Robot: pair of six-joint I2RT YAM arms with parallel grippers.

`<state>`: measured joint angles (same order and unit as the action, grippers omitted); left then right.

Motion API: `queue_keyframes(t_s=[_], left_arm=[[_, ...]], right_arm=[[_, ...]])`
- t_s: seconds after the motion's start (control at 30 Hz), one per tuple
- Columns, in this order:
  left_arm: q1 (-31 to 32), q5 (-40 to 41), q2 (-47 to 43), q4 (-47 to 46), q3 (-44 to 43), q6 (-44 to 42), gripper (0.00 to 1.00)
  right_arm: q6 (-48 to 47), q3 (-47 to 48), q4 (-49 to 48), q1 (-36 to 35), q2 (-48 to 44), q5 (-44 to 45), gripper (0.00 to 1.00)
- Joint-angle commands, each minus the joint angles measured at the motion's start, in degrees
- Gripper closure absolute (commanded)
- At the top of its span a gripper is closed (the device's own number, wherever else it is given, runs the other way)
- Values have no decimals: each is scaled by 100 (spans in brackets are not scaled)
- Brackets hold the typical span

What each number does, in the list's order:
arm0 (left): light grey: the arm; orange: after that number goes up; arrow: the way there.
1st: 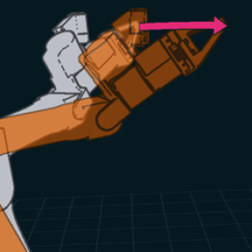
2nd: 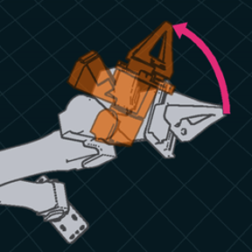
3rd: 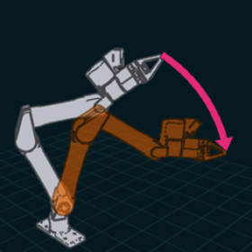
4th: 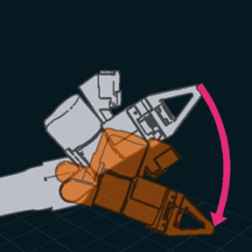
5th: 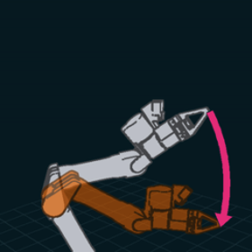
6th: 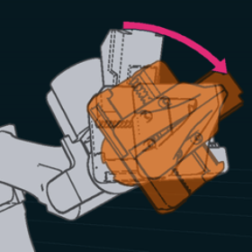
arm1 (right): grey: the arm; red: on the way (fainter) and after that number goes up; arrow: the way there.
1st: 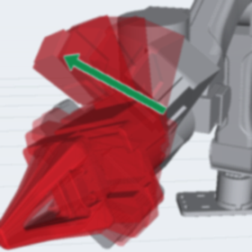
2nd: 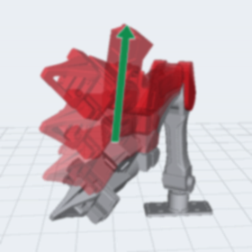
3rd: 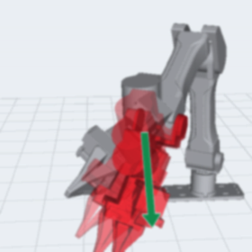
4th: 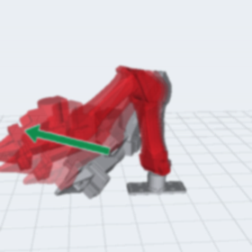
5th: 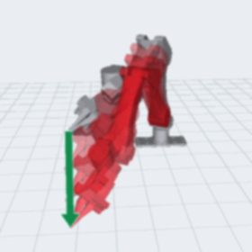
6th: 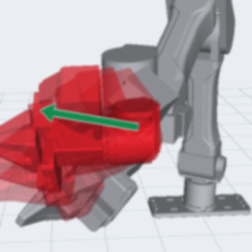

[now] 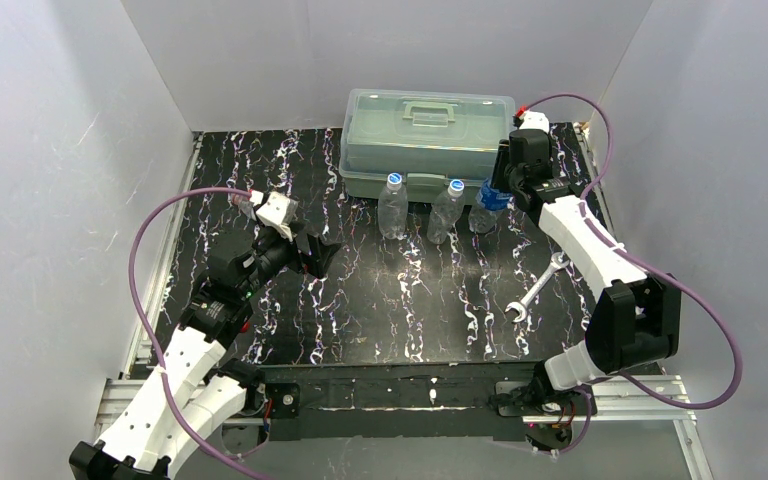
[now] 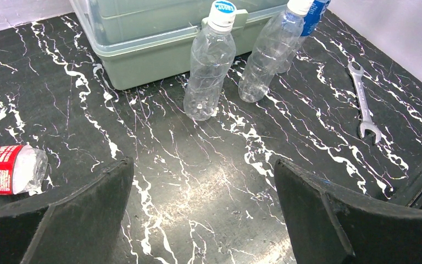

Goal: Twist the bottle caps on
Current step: Place the plastic bottle at the center of the board.

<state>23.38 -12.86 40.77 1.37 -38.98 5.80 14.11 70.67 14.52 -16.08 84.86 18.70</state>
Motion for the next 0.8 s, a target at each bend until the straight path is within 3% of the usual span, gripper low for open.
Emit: queue_keyframes(t_s=[0.0, 0.2, 0.77], left_arm=[[-26, -13, -8, -83, 33, -79, 2], [-26, -23, -23, -75, 30, -79, 2], [-18, -49, 8, -93, 35, -66, 2]], right_arm=[[-34, -36, -310, 34, -29, -42, 56], [-27, 93, -233, 34, 27, -31, 38], [83, 424, -66, 34, 184, -293, 31]])
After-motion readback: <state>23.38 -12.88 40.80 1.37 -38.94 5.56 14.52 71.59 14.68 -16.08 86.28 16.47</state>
